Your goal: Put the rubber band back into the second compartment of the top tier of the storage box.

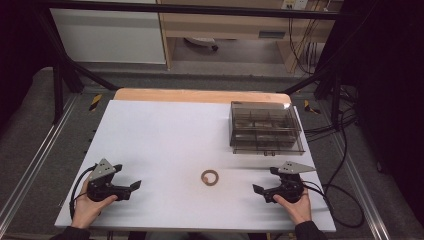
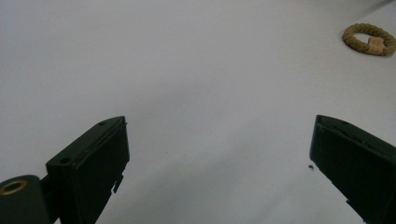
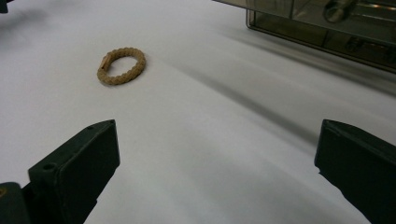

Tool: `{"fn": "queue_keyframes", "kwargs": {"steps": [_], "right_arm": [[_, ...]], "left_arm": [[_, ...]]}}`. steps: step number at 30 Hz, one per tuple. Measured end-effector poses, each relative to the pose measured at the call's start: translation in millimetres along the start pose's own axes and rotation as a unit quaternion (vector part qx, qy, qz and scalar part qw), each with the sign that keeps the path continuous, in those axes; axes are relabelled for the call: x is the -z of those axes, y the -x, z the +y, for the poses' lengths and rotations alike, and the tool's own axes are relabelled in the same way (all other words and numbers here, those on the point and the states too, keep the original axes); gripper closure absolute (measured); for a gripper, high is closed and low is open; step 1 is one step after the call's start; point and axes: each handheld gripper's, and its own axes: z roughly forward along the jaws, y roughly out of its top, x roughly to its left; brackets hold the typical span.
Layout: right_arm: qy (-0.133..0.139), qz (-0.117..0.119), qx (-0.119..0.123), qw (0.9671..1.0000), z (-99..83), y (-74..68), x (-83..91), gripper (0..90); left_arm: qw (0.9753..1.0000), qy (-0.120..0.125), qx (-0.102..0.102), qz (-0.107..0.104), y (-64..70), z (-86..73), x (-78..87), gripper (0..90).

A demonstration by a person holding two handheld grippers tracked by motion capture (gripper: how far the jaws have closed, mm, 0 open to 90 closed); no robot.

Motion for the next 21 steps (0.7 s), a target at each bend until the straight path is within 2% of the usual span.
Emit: {"fn": "queue_keyframes", "kwargs": {"steps": [21], "right_arm": [[-0.013, 0.013, 0.02, 0.9996, 14.4, -21.9, -24.0, 0.7]], "left_arm": [[1.0, -0.001, 0.001, 0.004, -0.6, -0.4, 0.3, 3.9]]}}
